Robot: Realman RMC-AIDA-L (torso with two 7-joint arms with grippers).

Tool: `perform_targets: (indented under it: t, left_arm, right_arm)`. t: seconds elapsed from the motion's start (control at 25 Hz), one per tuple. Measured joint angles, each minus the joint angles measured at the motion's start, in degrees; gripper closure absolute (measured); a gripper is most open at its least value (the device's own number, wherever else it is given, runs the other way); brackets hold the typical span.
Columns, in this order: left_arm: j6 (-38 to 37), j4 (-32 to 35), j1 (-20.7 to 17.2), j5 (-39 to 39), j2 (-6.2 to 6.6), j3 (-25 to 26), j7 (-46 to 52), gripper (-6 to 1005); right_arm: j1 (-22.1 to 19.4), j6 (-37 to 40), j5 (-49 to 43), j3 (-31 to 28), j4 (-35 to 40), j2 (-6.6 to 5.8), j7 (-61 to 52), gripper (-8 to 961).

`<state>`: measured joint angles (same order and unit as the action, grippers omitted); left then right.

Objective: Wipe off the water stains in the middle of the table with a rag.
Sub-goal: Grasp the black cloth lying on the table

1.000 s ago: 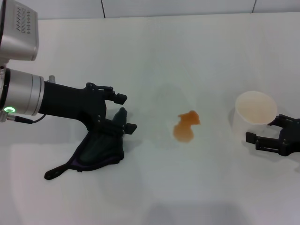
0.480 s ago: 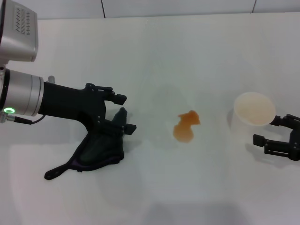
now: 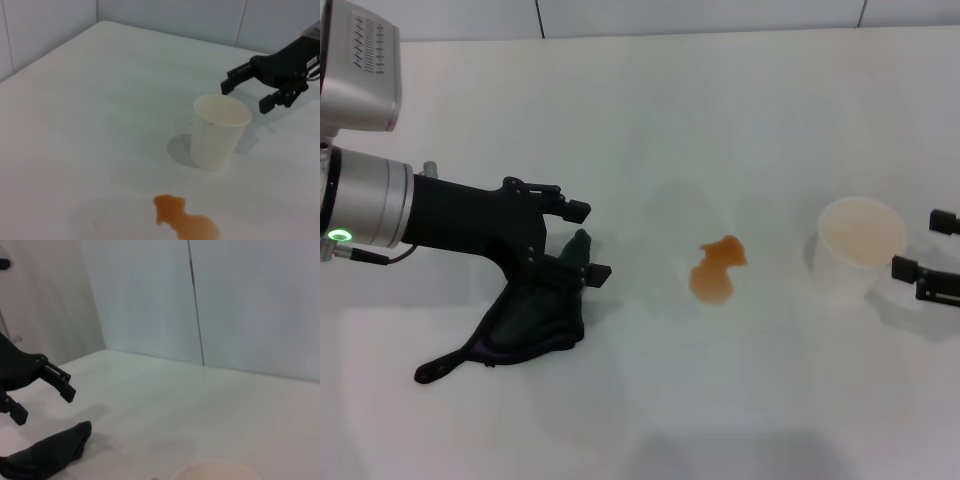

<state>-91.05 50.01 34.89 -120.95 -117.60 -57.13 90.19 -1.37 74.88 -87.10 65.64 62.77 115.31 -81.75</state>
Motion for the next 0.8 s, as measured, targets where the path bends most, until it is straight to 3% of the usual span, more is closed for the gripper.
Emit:
perform_targets:
  t: [0.32, 0.8]
  left_arm:
    - [0.1, 0.0, 0.0, 0.0, 0.0, 0.0, 0.0, 122]
    - [0.9, 0.0, 0.3, -0.5, 0.65, 0.0, 0.0, 123]
  right_arm:
    - [1.2, 3.0, 0.9, 0.1, 4.4, 0.03, -1.6, 88]
    - [8.2, 5.7, 0.1, 2.6, 6.0, -0.22, -7.2, 88]
